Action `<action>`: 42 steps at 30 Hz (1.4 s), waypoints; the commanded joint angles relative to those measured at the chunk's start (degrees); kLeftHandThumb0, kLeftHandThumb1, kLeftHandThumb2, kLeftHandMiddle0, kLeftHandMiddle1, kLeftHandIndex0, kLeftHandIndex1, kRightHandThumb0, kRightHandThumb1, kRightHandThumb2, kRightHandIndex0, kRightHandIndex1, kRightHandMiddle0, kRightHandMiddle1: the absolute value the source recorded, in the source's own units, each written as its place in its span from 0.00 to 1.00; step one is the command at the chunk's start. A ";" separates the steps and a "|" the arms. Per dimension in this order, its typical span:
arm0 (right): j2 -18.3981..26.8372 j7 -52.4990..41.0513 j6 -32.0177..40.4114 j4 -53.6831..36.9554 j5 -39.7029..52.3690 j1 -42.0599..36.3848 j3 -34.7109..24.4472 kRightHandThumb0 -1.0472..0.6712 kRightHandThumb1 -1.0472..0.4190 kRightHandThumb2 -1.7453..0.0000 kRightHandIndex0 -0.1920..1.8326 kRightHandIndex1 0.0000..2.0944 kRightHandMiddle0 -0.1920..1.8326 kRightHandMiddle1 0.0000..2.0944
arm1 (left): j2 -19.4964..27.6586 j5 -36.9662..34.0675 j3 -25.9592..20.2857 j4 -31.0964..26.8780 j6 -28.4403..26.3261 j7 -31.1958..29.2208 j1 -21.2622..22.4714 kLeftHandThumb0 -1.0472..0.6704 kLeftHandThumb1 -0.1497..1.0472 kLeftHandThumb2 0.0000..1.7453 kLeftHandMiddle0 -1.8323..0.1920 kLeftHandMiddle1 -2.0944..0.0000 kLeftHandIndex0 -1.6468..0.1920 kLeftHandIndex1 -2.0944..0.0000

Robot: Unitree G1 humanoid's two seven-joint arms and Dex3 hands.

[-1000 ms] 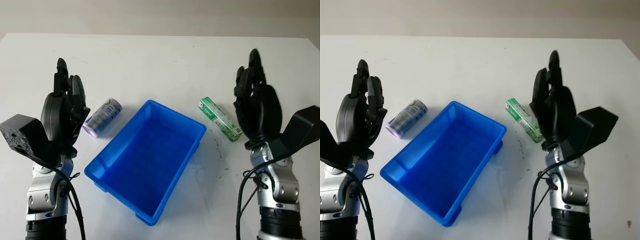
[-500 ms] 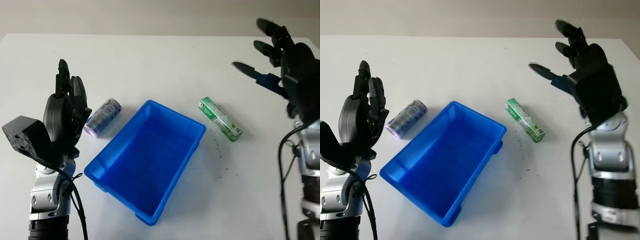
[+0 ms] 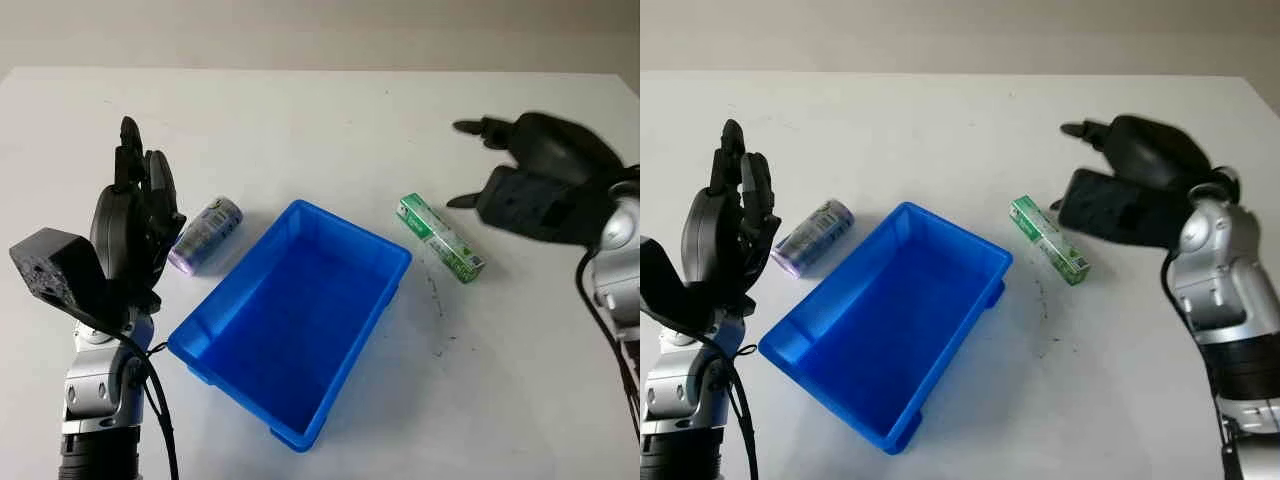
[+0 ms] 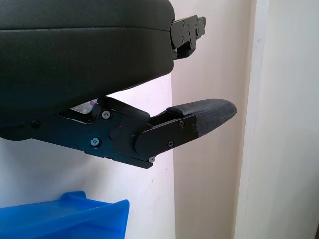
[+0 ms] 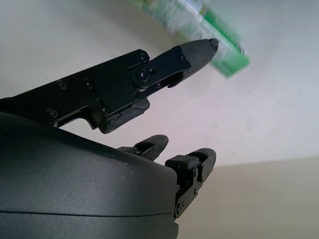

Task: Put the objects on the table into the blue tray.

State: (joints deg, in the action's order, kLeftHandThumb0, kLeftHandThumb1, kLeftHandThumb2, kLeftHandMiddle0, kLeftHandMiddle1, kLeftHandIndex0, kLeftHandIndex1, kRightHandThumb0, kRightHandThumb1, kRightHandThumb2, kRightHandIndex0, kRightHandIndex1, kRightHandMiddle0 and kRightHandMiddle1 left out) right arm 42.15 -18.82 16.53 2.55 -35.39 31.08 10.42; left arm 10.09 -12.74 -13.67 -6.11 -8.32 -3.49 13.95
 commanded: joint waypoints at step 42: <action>-0.72 29.42 -26.08 19.32 -22.10 -5.96 13.79 0.34 0.00 0.86 0.56 1.00 0.30 1.00 | 0.68 -0.45 -1.66 -2.87 -1.63 0.53 -1.11 0.21 1.00 0.36 1.00 0.98 1.00 1.00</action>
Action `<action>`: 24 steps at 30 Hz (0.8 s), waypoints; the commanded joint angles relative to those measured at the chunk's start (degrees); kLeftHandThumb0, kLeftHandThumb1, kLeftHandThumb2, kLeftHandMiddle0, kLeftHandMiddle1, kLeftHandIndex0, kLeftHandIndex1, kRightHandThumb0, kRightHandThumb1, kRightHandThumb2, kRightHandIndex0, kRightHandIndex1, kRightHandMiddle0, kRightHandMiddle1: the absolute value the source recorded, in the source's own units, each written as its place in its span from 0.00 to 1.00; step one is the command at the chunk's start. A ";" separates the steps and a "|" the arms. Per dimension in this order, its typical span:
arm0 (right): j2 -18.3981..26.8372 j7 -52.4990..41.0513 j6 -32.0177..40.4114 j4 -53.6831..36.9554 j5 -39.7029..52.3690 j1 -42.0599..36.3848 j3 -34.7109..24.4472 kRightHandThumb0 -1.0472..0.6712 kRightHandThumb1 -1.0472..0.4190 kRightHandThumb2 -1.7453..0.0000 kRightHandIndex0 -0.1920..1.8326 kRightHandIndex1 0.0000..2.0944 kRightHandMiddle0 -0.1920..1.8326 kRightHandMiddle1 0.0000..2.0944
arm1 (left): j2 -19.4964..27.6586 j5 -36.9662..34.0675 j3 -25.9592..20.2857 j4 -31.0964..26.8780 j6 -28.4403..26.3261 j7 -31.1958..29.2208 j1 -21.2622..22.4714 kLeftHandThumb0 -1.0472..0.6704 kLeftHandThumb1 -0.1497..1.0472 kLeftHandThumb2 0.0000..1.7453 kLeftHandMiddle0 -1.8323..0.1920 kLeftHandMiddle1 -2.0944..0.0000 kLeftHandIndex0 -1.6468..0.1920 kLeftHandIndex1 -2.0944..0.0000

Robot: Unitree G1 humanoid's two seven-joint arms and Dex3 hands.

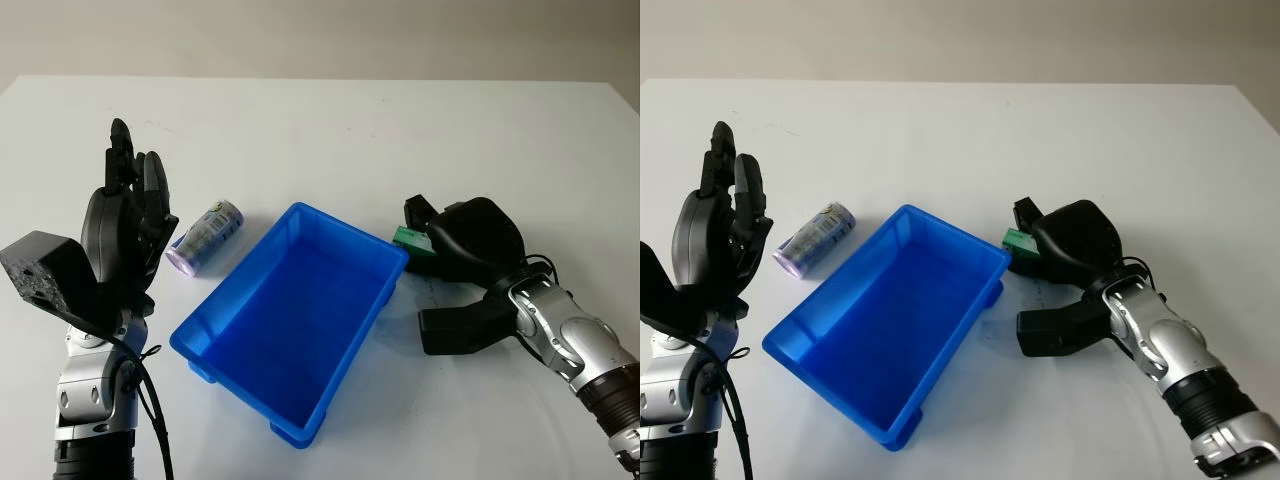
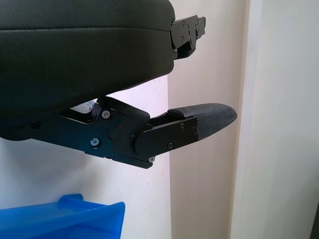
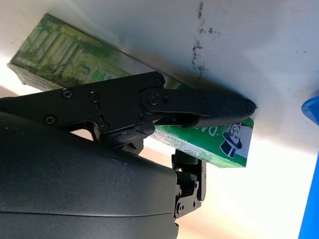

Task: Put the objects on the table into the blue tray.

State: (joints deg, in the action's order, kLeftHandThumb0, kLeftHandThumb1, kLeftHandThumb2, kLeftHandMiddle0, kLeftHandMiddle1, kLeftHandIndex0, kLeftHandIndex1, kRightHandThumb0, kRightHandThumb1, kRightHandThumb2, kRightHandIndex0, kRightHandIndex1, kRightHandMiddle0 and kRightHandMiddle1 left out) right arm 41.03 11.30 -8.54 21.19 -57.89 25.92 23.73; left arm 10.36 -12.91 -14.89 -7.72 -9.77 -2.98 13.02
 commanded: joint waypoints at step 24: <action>-3.04 11.47 -0.09 5.68 12.06 15.36 -11.90 0.40 0.01 0.97 0.59 1.00 0.47 1.00 | -0.01 -0.22 0.02 -1.32 -0.26 0.41 -0.59 0.21 1.00 0.36 1.00 0.98 1.00 1.00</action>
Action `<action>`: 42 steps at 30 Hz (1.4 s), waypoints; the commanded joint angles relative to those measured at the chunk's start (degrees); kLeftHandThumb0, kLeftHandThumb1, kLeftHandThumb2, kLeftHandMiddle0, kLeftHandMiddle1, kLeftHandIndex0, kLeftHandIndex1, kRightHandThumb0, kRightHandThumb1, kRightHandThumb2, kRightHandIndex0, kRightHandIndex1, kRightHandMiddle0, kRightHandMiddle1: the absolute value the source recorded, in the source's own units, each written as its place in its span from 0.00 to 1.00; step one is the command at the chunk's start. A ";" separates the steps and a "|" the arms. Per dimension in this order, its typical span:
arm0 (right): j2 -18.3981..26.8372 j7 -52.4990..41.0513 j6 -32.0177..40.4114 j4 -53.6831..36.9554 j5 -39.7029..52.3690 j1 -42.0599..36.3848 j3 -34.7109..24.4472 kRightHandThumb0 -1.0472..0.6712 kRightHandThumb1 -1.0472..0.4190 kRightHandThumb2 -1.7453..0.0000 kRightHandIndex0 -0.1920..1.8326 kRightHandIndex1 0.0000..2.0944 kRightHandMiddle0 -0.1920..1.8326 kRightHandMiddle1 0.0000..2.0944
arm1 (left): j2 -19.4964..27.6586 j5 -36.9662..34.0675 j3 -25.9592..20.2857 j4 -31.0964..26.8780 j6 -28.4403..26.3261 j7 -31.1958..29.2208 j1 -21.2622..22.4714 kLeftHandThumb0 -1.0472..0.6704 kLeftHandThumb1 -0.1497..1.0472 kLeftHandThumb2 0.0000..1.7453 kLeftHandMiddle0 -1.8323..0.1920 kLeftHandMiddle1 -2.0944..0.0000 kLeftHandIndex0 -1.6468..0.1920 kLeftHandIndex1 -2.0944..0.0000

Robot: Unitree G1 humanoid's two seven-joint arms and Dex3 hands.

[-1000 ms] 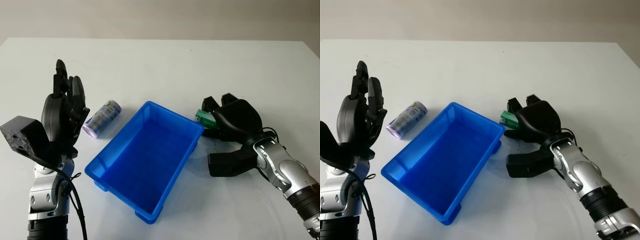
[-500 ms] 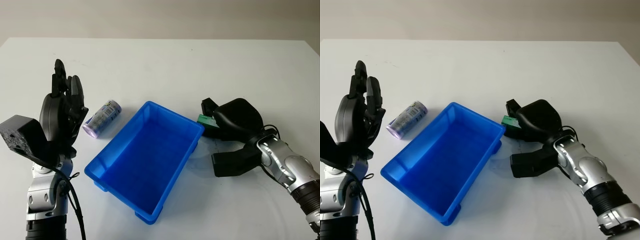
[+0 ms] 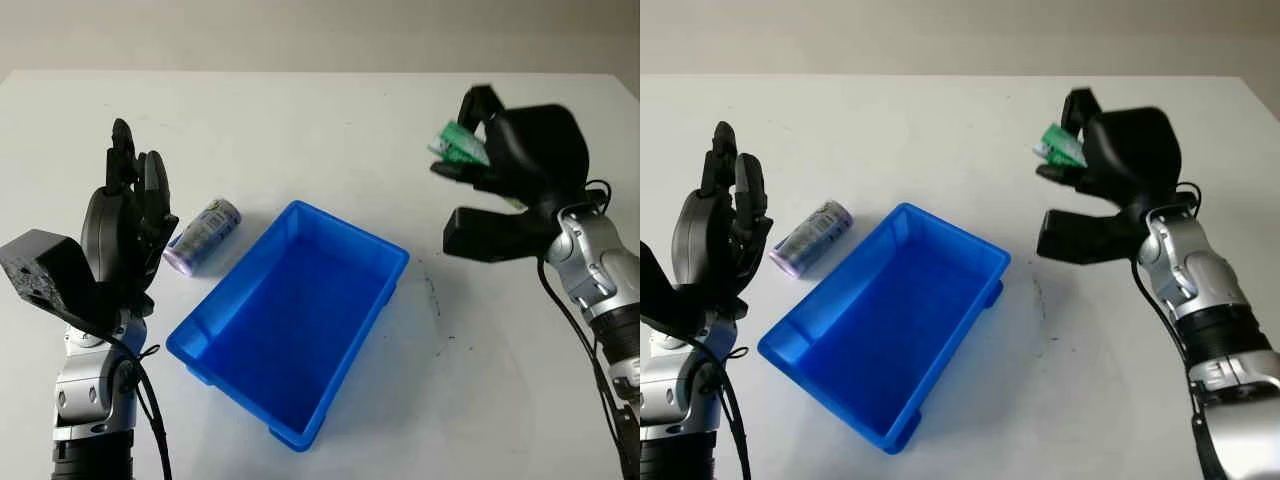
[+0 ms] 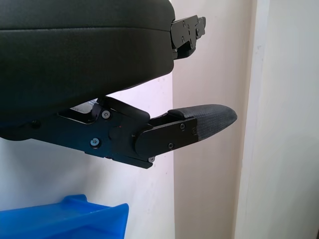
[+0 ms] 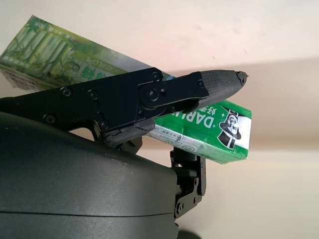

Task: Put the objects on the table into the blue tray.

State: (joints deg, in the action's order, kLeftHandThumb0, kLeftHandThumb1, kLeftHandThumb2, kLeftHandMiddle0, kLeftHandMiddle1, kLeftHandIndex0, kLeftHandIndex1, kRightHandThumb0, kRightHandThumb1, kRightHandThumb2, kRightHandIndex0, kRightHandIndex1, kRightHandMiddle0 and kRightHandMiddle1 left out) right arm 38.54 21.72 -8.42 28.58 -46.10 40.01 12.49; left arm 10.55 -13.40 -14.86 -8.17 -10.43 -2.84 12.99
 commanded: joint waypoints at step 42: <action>-11.26 -51.10 -12.97 -27.76 37.90 -9.65 -2.99 0.02 0.00 0.56 0.00 0.00 0.00 0.00 | -1.19 1.37 0.67 -1.40 0.99 1.42 -1.08 0.21 1.00 0.36 1.00 0.98 1.00 1.00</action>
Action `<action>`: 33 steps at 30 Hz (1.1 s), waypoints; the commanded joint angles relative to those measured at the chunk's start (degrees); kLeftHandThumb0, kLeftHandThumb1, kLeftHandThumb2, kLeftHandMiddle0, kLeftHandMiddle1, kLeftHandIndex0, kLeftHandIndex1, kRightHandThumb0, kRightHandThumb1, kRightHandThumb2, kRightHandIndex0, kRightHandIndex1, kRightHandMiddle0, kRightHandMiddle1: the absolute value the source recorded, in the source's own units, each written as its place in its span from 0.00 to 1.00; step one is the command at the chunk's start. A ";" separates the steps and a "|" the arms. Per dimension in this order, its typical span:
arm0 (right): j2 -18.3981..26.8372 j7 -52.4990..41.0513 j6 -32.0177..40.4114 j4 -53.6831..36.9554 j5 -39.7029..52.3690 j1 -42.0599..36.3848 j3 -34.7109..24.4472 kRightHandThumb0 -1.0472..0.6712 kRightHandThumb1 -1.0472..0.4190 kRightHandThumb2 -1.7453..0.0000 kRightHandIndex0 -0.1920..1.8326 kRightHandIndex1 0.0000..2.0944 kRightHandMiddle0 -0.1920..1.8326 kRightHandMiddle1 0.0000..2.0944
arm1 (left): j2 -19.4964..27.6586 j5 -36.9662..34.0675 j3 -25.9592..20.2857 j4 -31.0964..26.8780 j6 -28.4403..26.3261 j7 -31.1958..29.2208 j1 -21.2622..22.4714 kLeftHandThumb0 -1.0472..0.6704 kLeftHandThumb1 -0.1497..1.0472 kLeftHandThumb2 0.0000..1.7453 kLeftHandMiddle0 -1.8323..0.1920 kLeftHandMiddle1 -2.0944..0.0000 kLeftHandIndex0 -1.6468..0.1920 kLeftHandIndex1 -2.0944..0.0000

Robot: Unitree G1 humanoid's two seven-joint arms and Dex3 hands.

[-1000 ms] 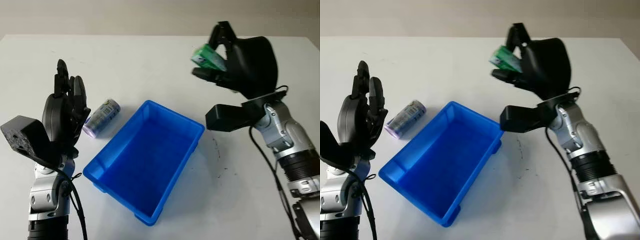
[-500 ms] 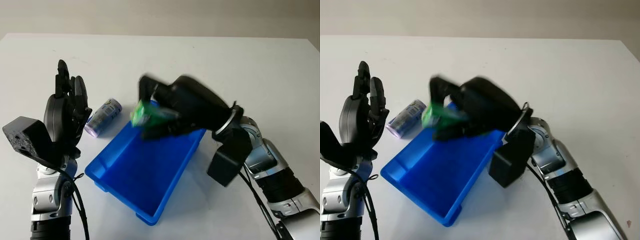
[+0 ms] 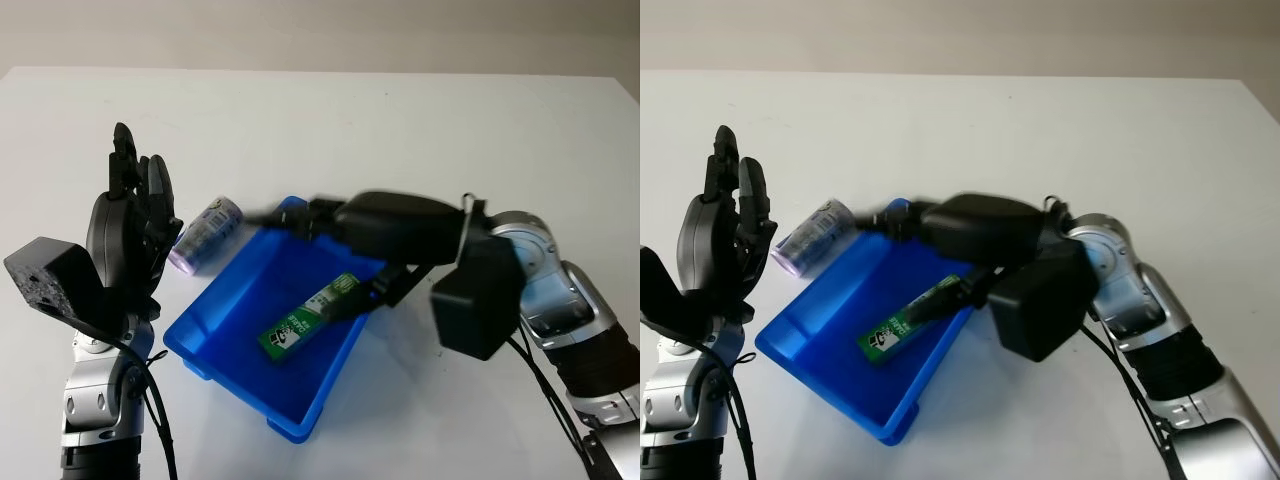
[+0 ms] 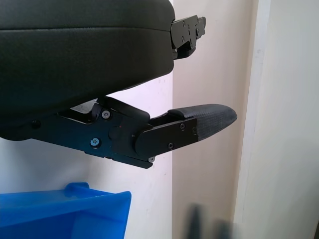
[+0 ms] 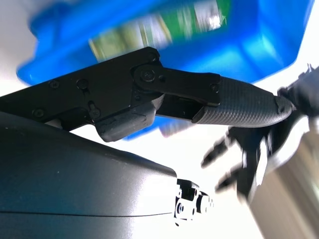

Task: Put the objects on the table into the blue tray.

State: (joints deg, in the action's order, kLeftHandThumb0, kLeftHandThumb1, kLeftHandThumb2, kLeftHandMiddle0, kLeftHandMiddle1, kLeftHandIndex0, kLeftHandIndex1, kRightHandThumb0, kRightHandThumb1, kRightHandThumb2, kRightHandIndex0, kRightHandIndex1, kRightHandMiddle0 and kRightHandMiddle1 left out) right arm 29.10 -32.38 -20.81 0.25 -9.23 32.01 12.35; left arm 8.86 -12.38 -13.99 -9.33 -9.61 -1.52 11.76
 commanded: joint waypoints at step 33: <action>-5.88 27.00 19.66 -3.55 -0.11 -16.28 -21.94 0.21 0.00 0.80 0.05 0.03 0.06 0.03 | 37.38 39.27 30.37 27.26 -20.25 -28.29 36.60 0.11 1.00 0.07 0.84 0.96 0.87 0.97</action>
State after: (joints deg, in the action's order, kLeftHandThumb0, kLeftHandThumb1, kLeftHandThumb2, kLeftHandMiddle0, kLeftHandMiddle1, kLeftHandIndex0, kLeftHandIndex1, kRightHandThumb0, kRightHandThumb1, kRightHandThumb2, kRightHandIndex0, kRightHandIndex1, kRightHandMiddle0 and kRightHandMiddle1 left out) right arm 23.08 -5.58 -1.29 -2.58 -9.50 15.82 -9.44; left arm 45.10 25.57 14.72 15.95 -30.94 -28.87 45.86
